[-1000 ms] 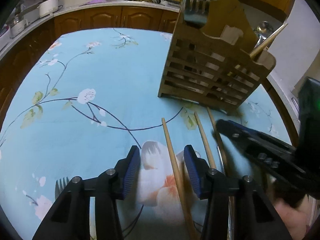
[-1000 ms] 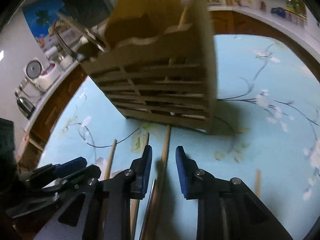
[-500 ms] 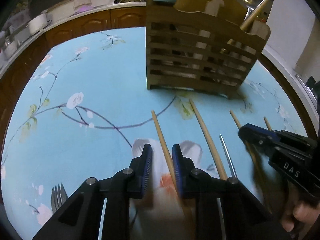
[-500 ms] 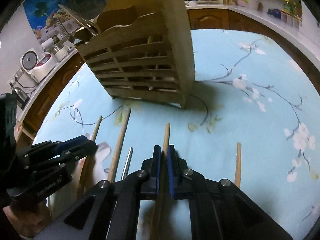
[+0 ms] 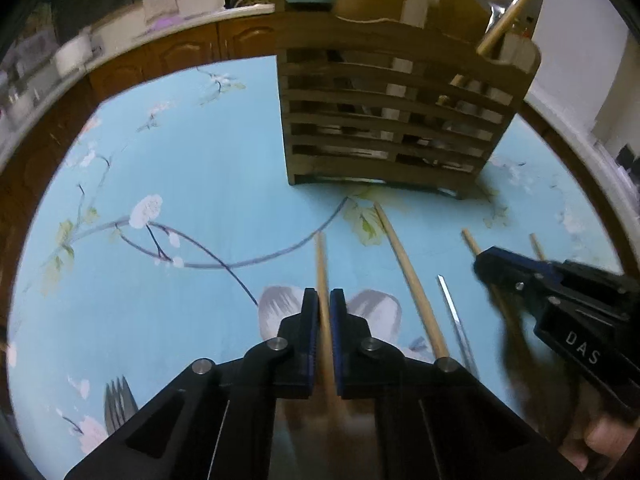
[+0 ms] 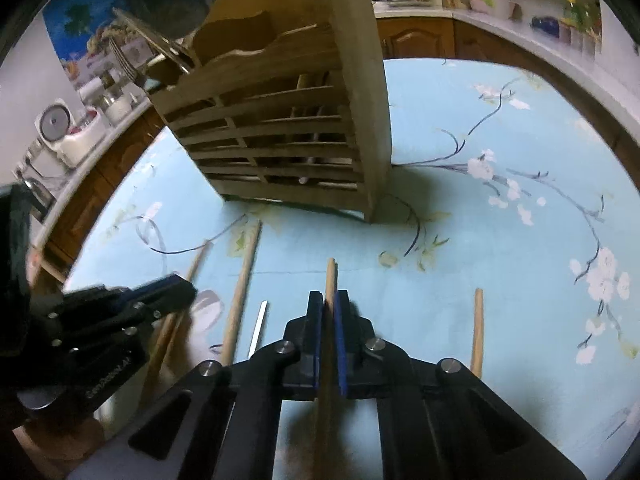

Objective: Organize utensils
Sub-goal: 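Grasp a wooden chopstick with the left tool while the right tool grasps another, then lift both wooden chopsticks and lower them into the wooden holder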

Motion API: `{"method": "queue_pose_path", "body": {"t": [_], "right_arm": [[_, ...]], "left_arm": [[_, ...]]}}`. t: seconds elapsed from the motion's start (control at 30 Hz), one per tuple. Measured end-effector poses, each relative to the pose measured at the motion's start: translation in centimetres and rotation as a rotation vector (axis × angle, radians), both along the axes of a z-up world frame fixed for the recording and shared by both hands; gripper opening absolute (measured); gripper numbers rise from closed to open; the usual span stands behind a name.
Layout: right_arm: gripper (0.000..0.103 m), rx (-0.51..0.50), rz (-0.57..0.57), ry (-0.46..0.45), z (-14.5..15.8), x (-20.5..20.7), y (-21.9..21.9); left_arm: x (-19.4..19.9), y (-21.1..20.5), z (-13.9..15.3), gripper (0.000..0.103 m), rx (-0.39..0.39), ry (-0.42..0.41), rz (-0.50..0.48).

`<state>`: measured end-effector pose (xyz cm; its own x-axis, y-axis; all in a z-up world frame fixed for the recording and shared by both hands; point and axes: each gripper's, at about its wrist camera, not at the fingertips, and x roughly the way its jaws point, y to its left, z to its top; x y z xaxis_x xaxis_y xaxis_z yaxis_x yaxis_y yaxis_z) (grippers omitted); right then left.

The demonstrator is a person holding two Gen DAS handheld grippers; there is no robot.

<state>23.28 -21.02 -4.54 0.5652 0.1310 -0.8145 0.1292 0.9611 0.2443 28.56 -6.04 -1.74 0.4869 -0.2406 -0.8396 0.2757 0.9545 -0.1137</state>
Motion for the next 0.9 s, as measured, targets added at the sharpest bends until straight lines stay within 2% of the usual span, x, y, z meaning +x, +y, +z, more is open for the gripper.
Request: {"method": "queue_pose_path", "body": {"t": [0.03,0.17,0.3,0.57,0.9], "right_arm": [[0.005,0.011,-0.003,-0.013,0.4,-0.4,0.0],[0.005,0.064,-0.016,-0.084,2.9,-2.6,-0.3],[0.005,0.085,-0.029,-0.165,5.9,-5.2,-0.5],[0.005,0.089,-0.044,-0.28,10.4,-8.9,-0.7],[0.005,0.066,-0.047,-0.404,15.3,-10.5,-0.9]], "left_arm": [[-0.3,0.4,0.3,0.004,-0.013,0.001,0.024],[-2.6,3.0,2.4,0.004,-0.144,-0.018,0.042],[-5.4,5.0,5.0,0.004,-0.219,-0.075,0.056],[-9.9,8.7,9.6,0.004,-0.299,-0.171,0.043],[-14.0,10.7,13.7,0.004,-0.362,-0.266,0.024]]}}
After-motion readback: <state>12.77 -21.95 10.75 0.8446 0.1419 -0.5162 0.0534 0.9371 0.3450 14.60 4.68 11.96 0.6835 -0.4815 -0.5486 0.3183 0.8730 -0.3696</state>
